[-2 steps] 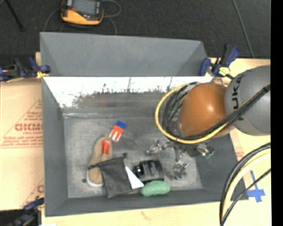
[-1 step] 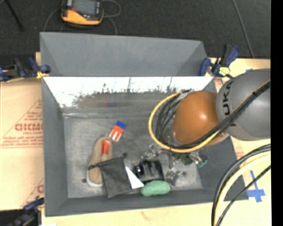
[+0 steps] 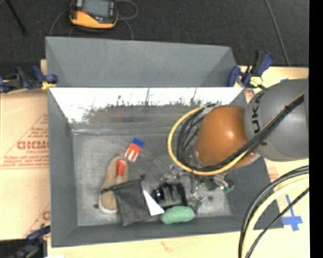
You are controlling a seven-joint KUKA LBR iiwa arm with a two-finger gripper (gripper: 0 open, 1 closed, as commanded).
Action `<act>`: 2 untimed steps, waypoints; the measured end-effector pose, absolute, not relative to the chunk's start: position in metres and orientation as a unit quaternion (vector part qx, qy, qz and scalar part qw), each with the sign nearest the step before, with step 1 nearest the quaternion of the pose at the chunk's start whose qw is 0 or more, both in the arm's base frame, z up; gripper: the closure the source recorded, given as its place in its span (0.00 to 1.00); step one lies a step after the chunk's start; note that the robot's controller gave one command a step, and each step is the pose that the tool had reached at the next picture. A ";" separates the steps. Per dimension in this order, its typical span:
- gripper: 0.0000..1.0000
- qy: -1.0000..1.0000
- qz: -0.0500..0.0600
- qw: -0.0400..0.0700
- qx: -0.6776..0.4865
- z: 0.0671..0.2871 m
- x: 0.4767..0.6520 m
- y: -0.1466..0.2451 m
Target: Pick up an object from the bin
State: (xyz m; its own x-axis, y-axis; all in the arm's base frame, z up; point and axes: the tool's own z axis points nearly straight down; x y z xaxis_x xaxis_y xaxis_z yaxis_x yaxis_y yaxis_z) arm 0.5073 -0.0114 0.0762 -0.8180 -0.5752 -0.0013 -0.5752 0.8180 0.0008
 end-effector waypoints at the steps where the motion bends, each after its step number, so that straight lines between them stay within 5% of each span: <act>1: 0.00 0.962 0.000 0.001 -0.273 0.095 0.504 -0.015; 2: 0.00 0.914 -0.002 0.005 -0.405 0.088 0.503 -0.006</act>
Offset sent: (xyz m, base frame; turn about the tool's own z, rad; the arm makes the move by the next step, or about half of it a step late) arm -0.0097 0.0144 -0.0062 -0.3407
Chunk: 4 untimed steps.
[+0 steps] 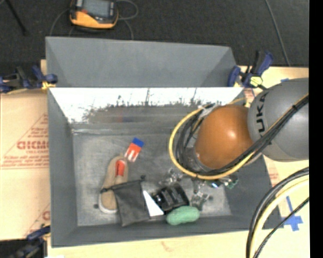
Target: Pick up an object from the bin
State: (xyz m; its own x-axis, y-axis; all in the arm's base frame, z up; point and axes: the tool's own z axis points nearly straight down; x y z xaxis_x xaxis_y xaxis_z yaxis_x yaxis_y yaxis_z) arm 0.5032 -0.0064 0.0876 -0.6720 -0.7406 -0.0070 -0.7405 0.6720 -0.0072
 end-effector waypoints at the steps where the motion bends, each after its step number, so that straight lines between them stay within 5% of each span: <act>1: 1.00 0.963 -0.004 0.008 -0.269 0.075 0.490 0.018; 2: 1.00 0.963 -0.004 0.008 -0.270 0.075 0.490 0.018; 3: 1.00 0.961 0.000 -0.002 -0.276 0.129 0.489 0.018; 4: 1.00 0.963 -0.001 0.003 -0.268 0.159 0.488 0.017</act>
Offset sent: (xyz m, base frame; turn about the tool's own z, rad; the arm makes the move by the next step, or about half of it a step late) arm 0.0000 0.0000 0.0000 0.0000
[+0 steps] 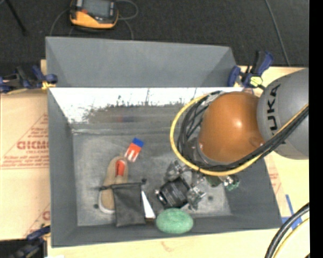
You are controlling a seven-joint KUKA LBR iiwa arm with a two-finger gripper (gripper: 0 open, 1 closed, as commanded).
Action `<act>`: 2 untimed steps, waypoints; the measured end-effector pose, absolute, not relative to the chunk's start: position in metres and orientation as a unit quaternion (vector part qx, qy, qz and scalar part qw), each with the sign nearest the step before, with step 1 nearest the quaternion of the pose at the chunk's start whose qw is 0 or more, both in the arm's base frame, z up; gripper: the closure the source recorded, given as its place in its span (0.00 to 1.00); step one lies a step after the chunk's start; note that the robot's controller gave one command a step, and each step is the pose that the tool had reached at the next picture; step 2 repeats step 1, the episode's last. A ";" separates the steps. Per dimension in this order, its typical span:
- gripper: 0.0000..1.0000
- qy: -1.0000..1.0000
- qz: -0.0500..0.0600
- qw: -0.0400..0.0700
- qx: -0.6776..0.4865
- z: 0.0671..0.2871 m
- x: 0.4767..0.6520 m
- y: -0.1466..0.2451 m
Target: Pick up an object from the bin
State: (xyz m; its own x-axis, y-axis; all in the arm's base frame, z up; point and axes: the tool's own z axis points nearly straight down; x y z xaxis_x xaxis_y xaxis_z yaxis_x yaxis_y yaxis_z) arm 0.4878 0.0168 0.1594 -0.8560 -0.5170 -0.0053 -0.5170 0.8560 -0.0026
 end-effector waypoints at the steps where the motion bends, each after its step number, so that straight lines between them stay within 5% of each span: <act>1: 1.00 0.963 0.000 -0.001 -0.270 0.201 0.491 0.025; 2: 1.00 0.963 0.000 -0.001 -0.270 0.201 0.491 0.025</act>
Offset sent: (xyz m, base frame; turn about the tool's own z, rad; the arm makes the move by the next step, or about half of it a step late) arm 0.0021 0.0236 0.1154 -0.0580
